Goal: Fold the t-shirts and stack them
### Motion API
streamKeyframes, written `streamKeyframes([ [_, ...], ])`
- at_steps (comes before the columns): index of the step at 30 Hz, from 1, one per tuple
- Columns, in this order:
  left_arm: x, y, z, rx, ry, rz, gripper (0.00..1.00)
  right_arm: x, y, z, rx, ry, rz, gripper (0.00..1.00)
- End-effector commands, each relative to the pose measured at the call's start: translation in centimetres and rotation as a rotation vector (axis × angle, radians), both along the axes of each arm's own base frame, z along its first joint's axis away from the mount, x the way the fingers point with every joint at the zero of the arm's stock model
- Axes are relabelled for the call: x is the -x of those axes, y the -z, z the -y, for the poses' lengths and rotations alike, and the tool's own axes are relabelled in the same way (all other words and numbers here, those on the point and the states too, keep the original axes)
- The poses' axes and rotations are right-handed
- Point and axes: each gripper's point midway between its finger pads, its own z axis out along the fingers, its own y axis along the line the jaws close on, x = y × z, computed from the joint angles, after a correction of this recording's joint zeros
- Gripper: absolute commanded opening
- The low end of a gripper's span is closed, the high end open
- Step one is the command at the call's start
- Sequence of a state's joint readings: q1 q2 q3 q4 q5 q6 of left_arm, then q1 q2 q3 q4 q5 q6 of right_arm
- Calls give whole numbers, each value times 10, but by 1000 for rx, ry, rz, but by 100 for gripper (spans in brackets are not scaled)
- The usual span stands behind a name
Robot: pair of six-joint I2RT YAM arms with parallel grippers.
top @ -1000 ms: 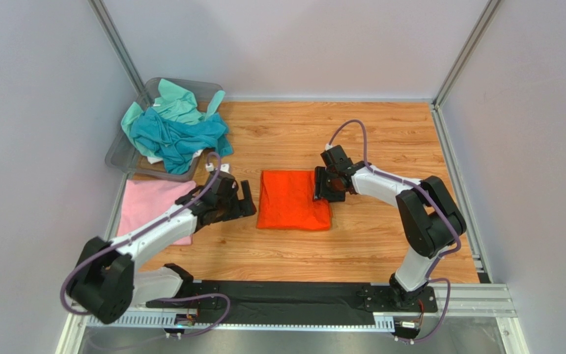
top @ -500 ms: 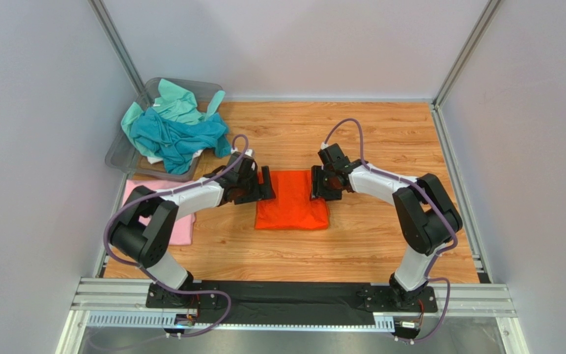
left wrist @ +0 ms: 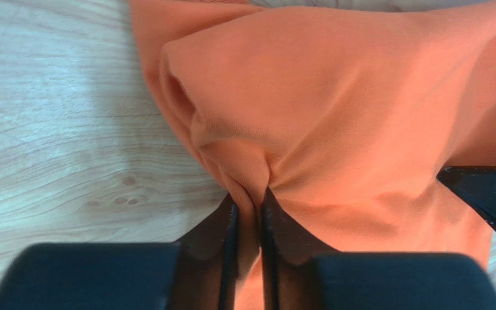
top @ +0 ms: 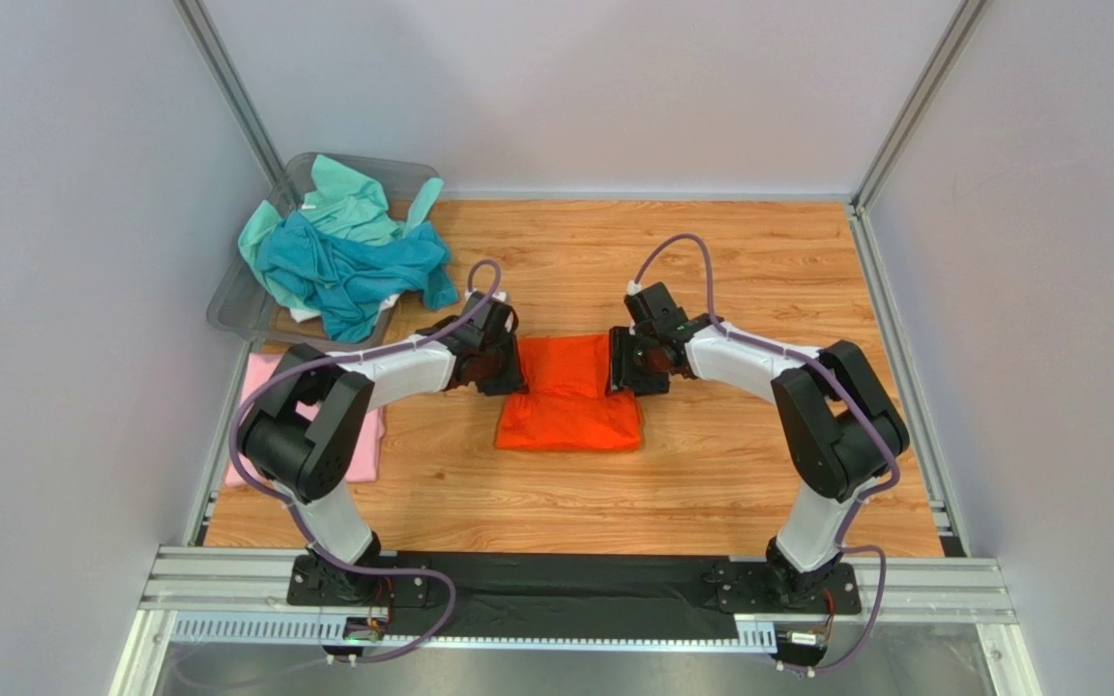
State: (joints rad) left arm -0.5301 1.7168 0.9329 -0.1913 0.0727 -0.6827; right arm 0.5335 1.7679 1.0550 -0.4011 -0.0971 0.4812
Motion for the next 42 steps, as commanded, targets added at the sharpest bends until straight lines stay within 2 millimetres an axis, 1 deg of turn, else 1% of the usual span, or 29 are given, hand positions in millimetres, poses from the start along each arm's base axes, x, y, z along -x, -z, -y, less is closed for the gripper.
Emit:
streamKeyframes([
  [1,25,27,-5,-63,28,-111,17,8,11,-7,-11,-38,-31,51],
  [2,28,29,-4,-74,31,-120,13,8,11,-8,-16,-40,-31,51],
  [3,26,27,-2,-80,36,-118,1,8,10,-9,-20,-44,-31,51],
  [4,26,27,-3,-95,38,-121,0,9,10,-10,-23,-49,-29,50],
  [5,27,27,-9,-134,31,-126,0,9,9,-10,-25,-51,-30,50],
  [7,17,12,-13,-169,25,-81,0,9,3,-11,-32,-56,-18,50],
  [8,15,7,-22,-212,11,-62,0,9,1,-9,-26,-53,-10,51],
  [9,12,-1,-25,-225,10,-37,0,6,-7,-9,-28,-53,13,53],
  [10,9,-15,-28,-231,14,8,0,3,-12,-6,-20,-42,31,56],
  [11,6,-21,-35,-260,6,38,0,4,-16,-2,0,-33,37,58],
  [12,6,-26,-40,-277,11,58,0,-1,-26,4,18,-11,78,67],
  [13,4,-38,-44,-292,24,98,0,-2,-32,7,27,-1,97,70],
  [14,4,-42,-49,-320,32,115,0,-2,-35,13,44,13,111,73],
  [15,3,-47,-53,-347,65,136,0,-1,-47,13,29,15,134,86],
  [16,2,-49,-59,-380,72,148,0,-3,-52,19,50,34,158,92],
  [17,5,-50,-67,-420,82,139,0,-1,-60,25,57,42,182,100],
  [19,5,-53,-80,-495,94,144,0,3,-66,33,71,53,204,100],
  [20,6,-55,-91,-555,86,139,0,6,-68,40,90,63,210,100],
  [22,8,-59,-103,-621,99,138,0,13,-72,51,107,68,227,100],
  [23,11,-61,-115,-681,95,132,0,17,-72,56,117,69,227,100],
  [25,13,-67,-130,-754,84,138,0,23,-76,65,127,62,240,100],
  [26,15,-70,-142,-812,65,140,0,26,-76,67,129,59,241,100],
  [30,18,-87,-163,-883,53,175,0,33,-83,70,112,38,261,100],
  [31,18,-95,-167,-885,37,198,0,33,-83,71,111,42,262,100],
  [34,19,-113,-194,-970,-30,231,0,34,-83,72,108,41,262,100],
  [36,21,-123,-207,-1004,-70,243,0,35,-82,70,103,33,257,100],
  [37,21,-126,-218,-1030,-95,237,0,36,-80,71,103,33,255,100],
  [40,24,-134,-233,-1067,-109,231,0,35,-77,71,106,30,248,100],
  [42,25,-141,-237,-1091,-114,235,0,35,-74,71,114,30,239,100],
])
